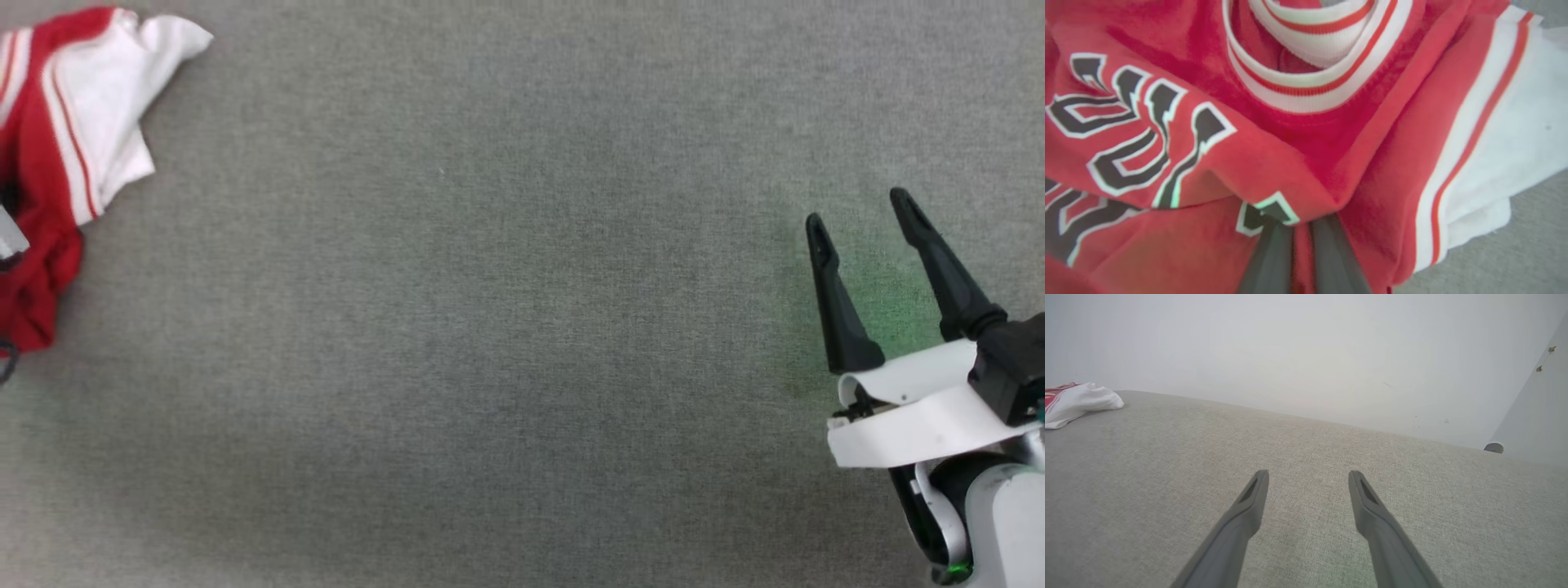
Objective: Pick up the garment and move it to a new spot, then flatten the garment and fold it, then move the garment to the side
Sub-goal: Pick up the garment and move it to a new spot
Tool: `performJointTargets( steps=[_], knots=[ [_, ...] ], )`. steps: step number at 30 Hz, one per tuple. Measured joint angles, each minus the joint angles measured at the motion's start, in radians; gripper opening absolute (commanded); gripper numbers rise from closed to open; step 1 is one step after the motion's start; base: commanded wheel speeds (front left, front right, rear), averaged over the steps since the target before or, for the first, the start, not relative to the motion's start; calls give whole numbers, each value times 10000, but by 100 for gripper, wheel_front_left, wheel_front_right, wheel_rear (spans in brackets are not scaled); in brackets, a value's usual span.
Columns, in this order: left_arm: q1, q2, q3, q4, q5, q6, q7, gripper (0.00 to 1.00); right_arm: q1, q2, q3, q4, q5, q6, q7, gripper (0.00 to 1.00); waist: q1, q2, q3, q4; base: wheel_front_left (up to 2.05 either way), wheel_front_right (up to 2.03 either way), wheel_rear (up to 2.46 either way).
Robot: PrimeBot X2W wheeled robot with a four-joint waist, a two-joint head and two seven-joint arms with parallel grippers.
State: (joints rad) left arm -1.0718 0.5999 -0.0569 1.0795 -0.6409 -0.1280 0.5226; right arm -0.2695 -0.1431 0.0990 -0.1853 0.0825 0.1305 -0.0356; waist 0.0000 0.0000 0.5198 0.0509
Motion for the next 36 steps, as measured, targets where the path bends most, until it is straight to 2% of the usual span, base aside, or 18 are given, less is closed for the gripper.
performJointTargets(
  steps=[7,18,24,29,36],
  knots=[
    [-228,180,-318,-151,69,-12,-957,0,331,65,4,439,54,0,-171,100,0,0,-708,187,0,0,0],
    [-785,667,-1114,-1283,270,-12,-2512,0,857,284,77,1241,282,0,-533,100,0,0,-2118,423,0,0,0],
    [-1245,723,-1632,-1998,305,-13,-3246,0,1155,397,84,1597,332,0,-719,100,0,0,-2912,550,0,0,0],
    [-1583,525,-1927,-2531,244,-13,-3335,0,1215,477,25,1808,393,0,-886,100,0,0,-3510,641,0,0,0],
    [-1562,54,-2192,-3578,-109,-19,-2497,0,1451,531,-441,1960,391,0,-1070,100,0,0,-4176,654,0,0,0]
  ],
)
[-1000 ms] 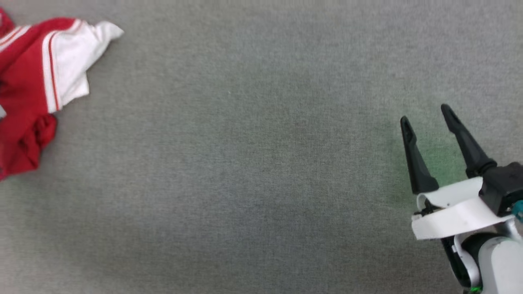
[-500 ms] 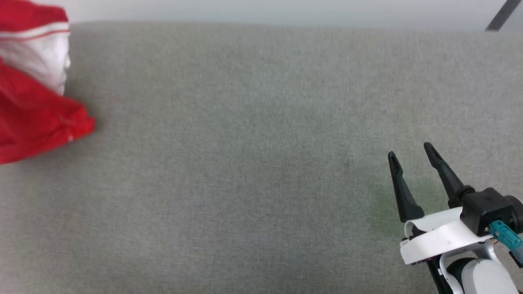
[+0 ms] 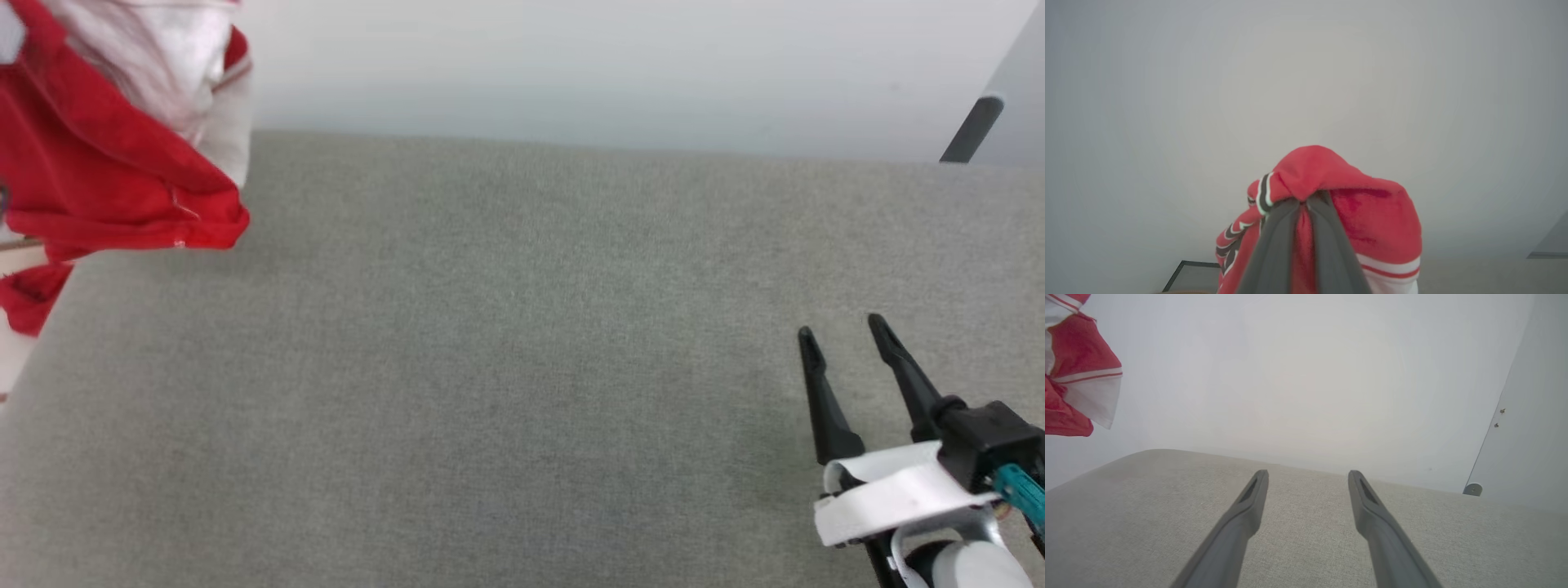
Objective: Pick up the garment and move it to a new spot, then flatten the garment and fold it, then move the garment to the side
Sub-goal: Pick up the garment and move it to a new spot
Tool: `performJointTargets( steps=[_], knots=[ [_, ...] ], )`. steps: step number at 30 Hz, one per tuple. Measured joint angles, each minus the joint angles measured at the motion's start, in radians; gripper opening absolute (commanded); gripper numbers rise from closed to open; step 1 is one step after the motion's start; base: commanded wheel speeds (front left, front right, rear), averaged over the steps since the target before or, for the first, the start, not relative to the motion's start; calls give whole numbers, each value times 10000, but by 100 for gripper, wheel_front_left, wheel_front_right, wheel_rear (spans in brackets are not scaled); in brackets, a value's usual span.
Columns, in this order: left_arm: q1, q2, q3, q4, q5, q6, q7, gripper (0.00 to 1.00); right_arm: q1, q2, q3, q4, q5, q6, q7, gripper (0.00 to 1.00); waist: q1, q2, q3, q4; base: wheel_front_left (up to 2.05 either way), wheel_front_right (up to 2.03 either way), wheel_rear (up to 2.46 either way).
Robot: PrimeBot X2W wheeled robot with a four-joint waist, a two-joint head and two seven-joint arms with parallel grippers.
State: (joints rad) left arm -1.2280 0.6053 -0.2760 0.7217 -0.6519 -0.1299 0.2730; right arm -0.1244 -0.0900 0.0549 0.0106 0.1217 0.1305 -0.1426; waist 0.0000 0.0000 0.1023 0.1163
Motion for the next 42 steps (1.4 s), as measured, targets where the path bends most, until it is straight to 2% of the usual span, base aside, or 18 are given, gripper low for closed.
performJointTargets(
  steps=[8,18,26,34,42],
  knots=[
    [726,-360,-128,-1789,-441,351,1020,0,244,54,-744,8,-150,0,-146,100,0,0,-220,-424,0,0,0],
    [2315,-541,-433,-4893,-963,1200,2481,0,539,201,-1858,115,-374,0,-347,100,0,0,-268,-1440,0,0,0],
    [3279,-976,-959,-6748,-1185,1785,3168,0,541,322,-2445,192,-506,0,-479,100,0,0,-76,-2220,0,0,0],
    [4316,-1476,-1745,-7102,-1220,2004,3499,0,476,368,-2366,631,-445,0,-738,100,0,0,282,-2721,0,0,0],
    [5103,-1603,-2391,-6437,-1289,1772,3662,0,257,380,-2071,1145,-105,0,-953,100,0,0,606,-3040,0,0,0]
  ],
)
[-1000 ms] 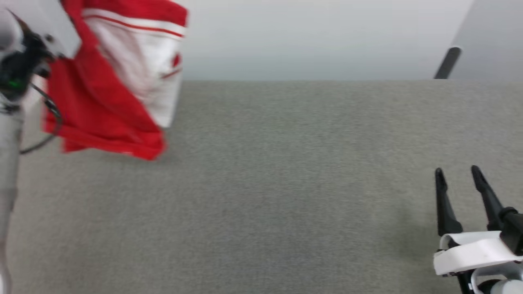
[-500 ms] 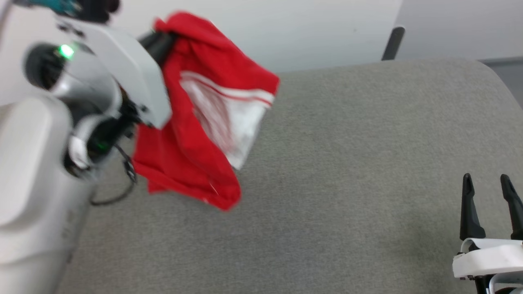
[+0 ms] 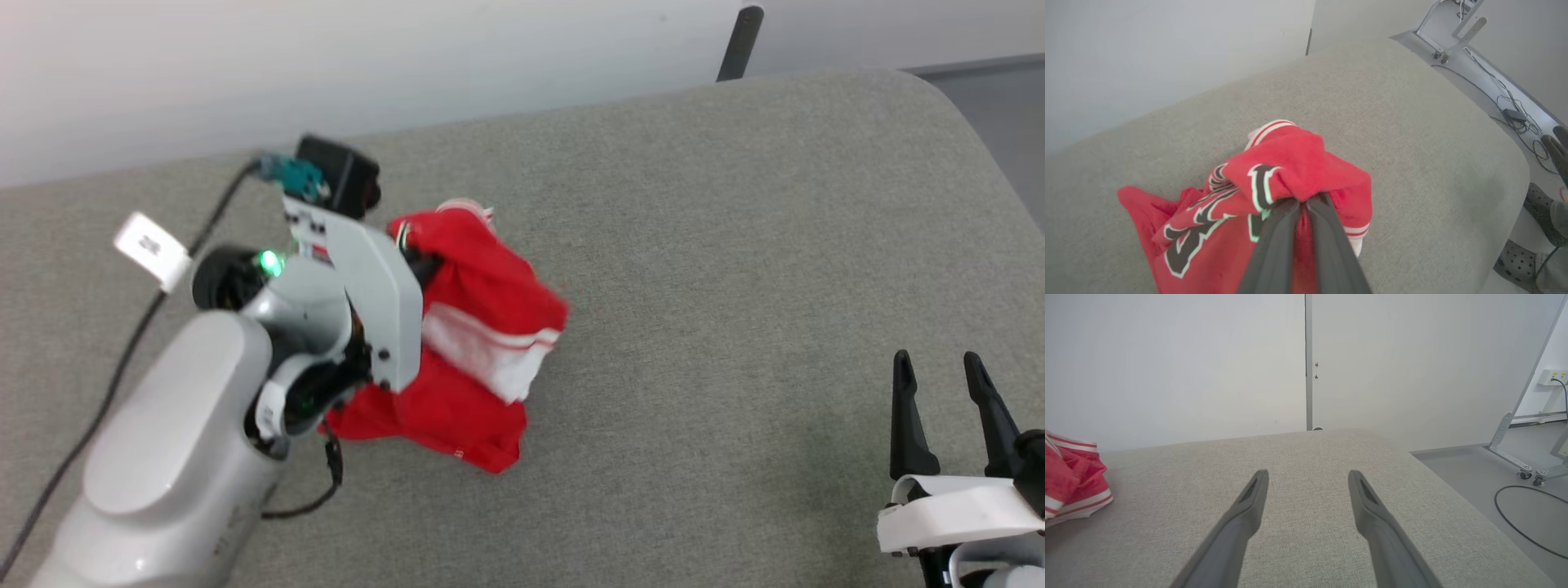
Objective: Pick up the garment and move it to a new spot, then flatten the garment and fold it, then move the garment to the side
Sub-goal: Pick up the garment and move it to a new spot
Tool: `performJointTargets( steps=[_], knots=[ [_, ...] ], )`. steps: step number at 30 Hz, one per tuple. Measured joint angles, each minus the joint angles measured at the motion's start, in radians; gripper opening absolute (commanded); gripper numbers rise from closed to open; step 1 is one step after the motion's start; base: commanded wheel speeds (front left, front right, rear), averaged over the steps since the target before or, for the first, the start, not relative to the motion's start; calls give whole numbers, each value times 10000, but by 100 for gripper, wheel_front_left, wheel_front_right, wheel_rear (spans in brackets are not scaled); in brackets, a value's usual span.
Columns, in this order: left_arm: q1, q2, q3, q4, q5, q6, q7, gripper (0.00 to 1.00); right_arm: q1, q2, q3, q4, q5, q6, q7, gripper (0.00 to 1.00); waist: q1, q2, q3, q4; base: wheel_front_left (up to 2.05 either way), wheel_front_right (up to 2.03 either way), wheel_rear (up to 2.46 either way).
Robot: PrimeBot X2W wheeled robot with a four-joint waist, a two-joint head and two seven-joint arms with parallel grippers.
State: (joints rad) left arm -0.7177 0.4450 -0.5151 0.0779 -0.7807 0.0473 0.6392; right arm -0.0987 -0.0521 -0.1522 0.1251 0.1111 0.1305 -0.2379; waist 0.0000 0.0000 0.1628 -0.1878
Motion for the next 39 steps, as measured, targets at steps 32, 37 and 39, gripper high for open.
performJointTargets(
  steps=[32,37,39],
  knots=[
    [1411,334,36,291,-52,-619,-1812,100,172,-27,652,537,-349,0,81,100,0,0,-1380,1133,0,0,0],
    [2148,560,514,98,102,-788,-3434,100,301,-81,794,481,-336,0,136,100,0,0,-1658,1583,0,0,0],
    [2499,625,811,144,81,-800,-4109,100,310,-117,821,491,-290,0,136,100,0,0,-1762,1736,0,0,0]
  ],
)
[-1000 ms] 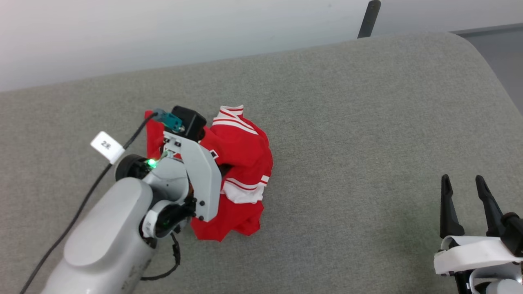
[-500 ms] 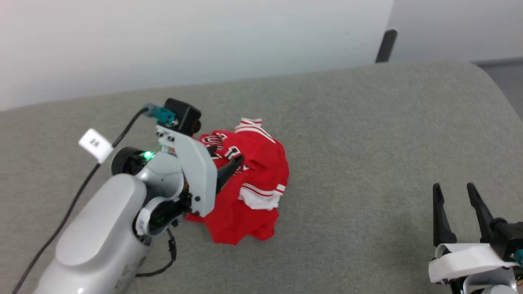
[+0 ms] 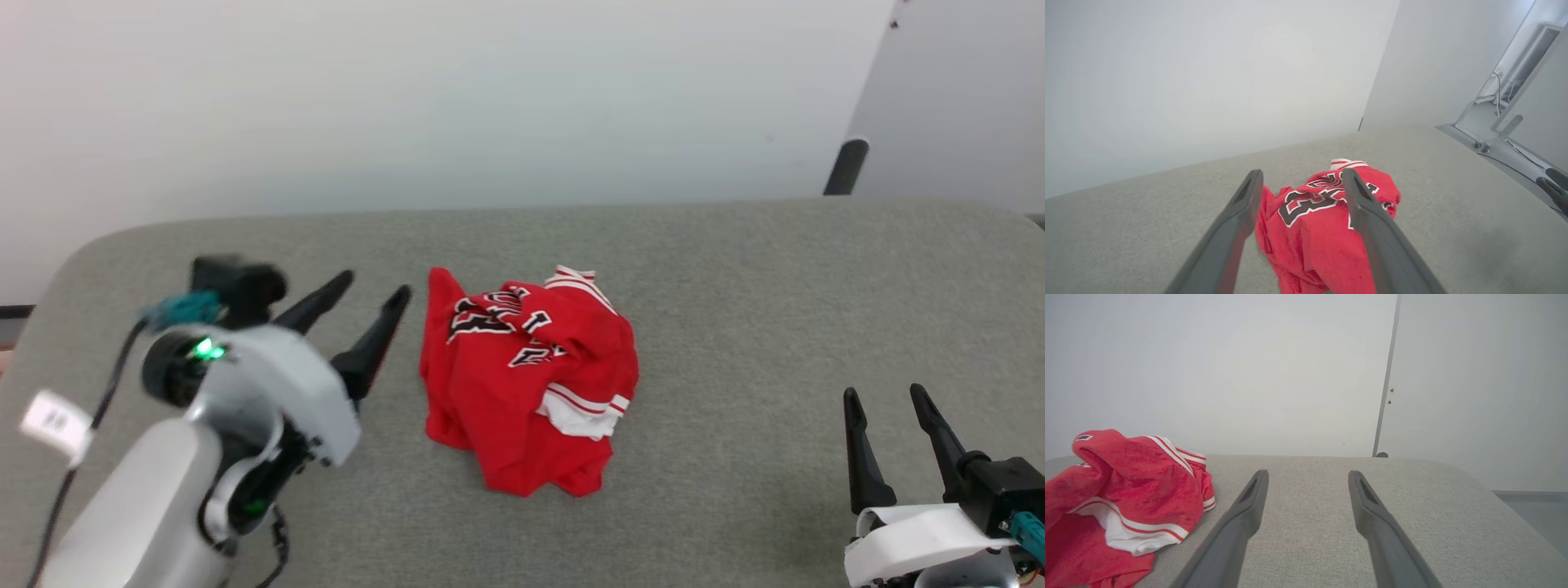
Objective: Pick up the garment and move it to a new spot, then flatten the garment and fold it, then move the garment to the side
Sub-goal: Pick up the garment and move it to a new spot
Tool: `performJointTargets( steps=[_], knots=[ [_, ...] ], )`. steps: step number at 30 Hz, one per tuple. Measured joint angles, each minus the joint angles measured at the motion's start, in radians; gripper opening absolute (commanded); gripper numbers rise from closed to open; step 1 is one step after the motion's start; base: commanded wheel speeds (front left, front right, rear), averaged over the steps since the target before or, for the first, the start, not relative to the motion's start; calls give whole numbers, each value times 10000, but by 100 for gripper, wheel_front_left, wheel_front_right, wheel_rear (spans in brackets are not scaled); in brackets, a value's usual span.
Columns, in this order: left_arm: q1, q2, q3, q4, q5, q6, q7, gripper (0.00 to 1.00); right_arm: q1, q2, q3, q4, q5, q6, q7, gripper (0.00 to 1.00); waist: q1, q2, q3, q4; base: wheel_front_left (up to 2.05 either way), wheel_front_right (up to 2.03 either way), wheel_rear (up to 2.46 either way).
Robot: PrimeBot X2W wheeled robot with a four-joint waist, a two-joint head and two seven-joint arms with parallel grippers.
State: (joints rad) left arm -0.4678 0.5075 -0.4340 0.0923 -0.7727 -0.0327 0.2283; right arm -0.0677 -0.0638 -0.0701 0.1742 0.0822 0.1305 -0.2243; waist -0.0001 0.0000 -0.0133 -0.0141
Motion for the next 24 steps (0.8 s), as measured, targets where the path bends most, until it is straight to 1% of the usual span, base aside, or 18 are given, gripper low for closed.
performJointTargets(
  steps=[4,7,12,17,24],
  knots=[
    [683,270,562,113,94,-127,-1446,100,84,-59,44,50,44,0,-15,100,1,0,-180,245,0,0,0],
    [1246,412,807,222,215,-291,-2439,100,207,-58,21,69,44,0,-35,100,0,0,-275,393,0,0,0],
    [2023,575,1114,625,464,-288,-3699,100,274,-84,-10,88,58,0,-48,100,1,0,-392,563,0,0,0],
    [2707,566,1342,1220,581,-199,-4472,100,393,-75,-46,113,58,0,-59,100,1,0,-477,635,0,0,0],
    [3382,435,1954,1726,959,-199,-4857,100,593,-56,-205,171,56,0,-123,100,1,0,-572,685,0,0,0]
  ],
)
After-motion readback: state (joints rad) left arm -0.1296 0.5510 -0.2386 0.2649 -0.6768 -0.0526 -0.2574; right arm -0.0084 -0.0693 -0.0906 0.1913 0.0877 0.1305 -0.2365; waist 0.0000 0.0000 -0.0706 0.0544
